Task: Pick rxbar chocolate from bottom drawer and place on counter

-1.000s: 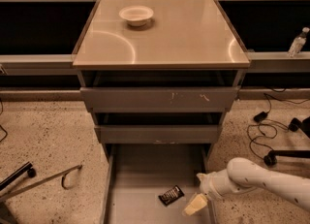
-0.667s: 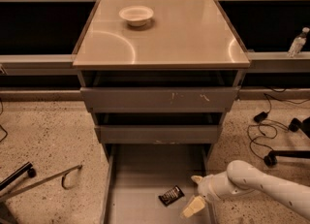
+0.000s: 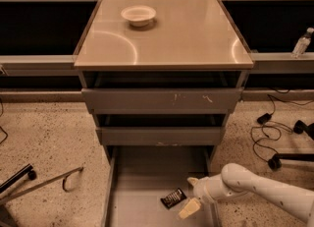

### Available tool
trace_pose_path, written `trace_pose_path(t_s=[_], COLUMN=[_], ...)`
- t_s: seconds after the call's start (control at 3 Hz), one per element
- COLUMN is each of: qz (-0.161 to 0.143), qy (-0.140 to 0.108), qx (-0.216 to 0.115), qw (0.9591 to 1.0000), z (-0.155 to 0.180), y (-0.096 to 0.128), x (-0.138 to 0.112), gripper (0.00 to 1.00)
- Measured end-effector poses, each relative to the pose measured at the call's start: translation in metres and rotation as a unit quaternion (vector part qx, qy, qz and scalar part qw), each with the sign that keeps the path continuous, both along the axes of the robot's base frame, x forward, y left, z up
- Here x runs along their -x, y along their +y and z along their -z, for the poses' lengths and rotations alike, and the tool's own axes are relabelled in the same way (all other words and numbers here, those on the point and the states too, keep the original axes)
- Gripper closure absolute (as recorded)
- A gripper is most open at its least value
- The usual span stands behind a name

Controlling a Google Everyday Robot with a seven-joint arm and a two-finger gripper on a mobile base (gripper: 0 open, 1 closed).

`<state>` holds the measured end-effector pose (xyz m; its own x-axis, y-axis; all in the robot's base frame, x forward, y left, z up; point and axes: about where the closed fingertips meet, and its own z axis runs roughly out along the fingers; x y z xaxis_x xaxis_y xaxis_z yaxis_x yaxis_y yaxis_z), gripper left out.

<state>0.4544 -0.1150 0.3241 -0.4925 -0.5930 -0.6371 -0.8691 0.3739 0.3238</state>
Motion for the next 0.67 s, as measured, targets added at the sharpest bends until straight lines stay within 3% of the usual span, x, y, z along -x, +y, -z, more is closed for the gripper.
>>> trace_pose_path(t_s=[0.67], qz=[0.002], qy=[-0.043], qx=[0.008], qw=[0.999], z=[0.069], y=[0.054], x=[-0.045], gripper=[0.0])
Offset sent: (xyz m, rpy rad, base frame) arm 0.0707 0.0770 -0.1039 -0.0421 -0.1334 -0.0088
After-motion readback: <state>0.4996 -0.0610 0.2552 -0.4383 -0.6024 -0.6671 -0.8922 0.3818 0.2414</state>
